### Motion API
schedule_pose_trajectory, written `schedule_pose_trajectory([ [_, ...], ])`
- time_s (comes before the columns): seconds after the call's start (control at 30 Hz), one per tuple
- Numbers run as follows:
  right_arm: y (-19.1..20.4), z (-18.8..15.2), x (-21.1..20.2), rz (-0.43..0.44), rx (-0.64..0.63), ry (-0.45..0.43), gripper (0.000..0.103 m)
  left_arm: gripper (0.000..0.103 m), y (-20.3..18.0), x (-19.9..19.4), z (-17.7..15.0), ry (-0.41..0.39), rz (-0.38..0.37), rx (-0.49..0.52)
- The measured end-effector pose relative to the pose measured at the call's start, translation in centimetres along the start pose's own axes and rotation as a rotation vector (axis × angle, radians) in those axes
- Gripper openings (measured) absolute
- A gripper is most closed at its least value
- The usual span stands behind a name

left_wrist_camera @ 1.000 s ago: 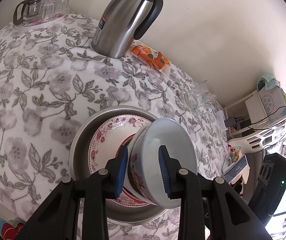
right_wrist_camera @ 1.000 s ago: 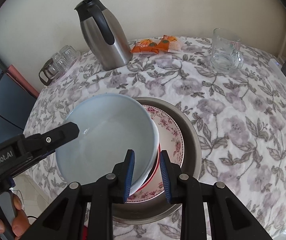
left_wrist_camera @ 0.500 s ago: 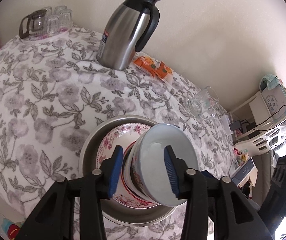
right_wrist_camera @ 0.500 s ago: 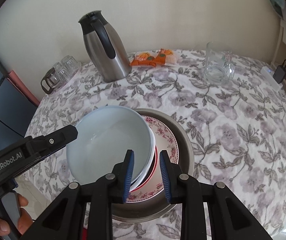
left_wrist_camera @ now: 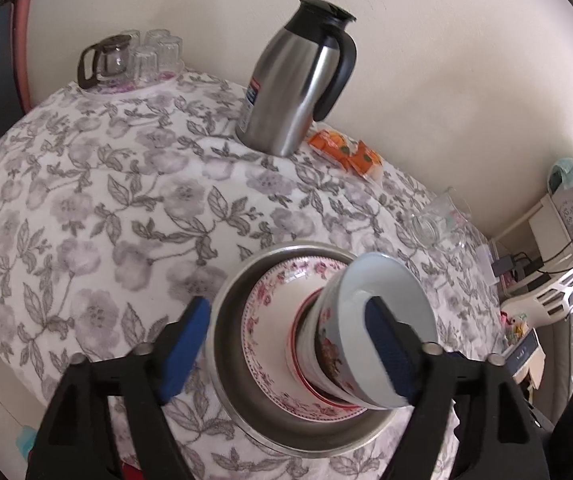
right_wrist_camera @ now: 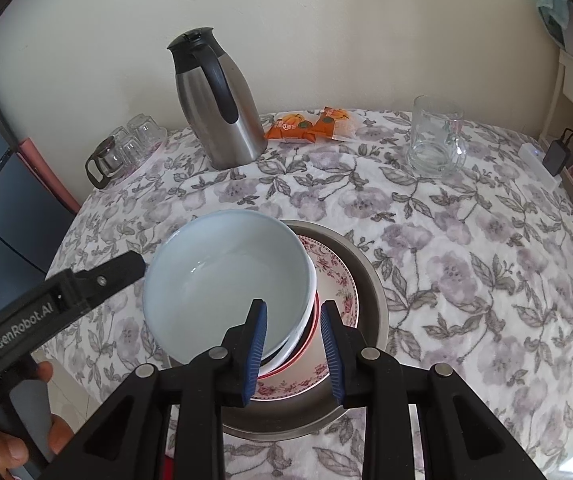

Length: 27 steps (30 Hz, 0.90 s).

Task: Organize plates and bowls
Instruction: 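Open both grippers to release the round bowl and pull back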

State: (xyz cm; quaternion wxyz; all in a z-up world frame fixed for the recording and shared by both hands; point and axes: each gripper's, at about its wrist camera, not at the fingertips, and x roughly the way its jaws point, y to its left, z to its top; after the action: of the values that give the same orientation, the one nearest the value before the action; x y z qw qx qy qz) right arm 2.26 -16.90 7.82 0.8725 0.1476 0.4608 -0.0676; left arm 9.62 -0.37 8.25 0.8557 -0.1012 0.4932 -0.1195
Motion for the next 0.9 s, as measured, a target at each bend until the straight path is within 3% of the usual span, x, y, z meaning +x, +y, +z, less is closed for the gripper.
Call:
schedule_pose_trajectory([
  [0.5, -0.2, -1.4, -0.6, 0.003, 0.019, -0.02, 0.034, 0.089, 0.0, 0.1, -1.5, -0.01, 0.07, 0.044],
  [0.6, -0.1, -1.9, -1.1, 0.006, 0.016, -0.031, 0.034, 0.1, 0.6, -0.3, -1.9, -0.024, 0.096, 0.033],
  [0.9, 0.0, -3.6, -1.9, 0.016, 0.022, -0.046, 0.034, 0.1, 1.7, -1.1, -3.4, -0.048, 0.146, 0.032],
])
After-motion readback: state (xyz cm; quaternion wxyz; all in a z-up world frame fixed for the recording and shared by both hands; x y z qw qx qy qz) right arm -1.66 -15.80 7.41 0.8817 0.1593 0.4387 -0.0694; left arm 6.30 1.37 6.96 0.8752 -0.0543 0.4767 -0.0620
